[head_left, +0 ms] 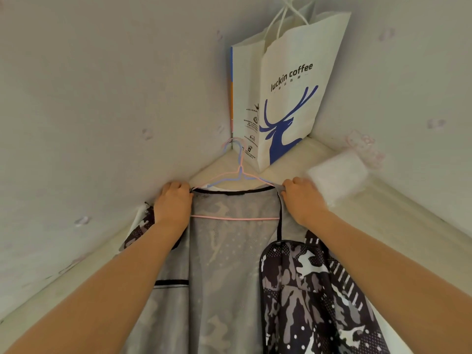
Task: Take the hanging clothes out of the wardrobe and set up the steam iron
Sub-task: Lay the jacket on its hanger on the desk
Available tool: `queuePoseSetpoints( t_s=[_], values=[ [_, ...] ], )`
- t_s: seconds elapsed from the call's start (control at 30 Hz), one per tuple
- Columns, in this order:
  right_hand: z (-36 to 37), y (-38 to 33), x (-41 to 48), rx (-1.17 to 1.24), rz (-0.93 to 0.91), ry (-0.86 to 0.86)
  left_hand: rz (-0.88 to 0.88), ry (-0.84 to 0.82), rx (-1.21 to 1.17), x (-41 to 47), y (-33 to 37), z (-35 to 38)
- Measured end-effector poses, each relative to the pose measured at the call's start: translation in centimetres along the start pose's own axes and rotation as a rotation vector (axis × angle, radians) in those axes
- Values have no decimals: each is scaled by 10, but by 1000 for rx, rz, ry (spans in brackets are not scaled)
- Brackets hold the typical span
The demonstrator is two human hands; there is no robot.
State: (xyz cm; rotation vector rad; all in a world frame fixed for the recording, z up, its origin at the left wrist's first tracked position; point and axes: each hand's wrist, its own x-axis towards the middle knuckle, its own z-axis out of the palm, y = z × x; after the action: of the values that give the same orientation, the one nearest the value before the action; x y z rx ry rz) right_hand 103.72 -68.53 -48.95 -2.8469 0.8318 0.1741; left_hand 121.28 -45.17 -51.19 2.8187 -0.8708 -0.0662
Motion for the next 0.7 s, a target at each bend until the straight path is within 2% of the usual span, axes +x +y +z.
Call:
queuePoseSetpoints(
  t_s=[0.23,0.57,0.7],
  values=[
    [-11,-13,-21,-23,24,-40,-44,-72,-3,-16,4,-13],
    [-16,-31,-119,-40,-60,67,157,-12,-44,-104,5,-21],
    [-6,-44,-179,-27,-14,69,192,-16,-85,-161,6,-27]
  ],
)
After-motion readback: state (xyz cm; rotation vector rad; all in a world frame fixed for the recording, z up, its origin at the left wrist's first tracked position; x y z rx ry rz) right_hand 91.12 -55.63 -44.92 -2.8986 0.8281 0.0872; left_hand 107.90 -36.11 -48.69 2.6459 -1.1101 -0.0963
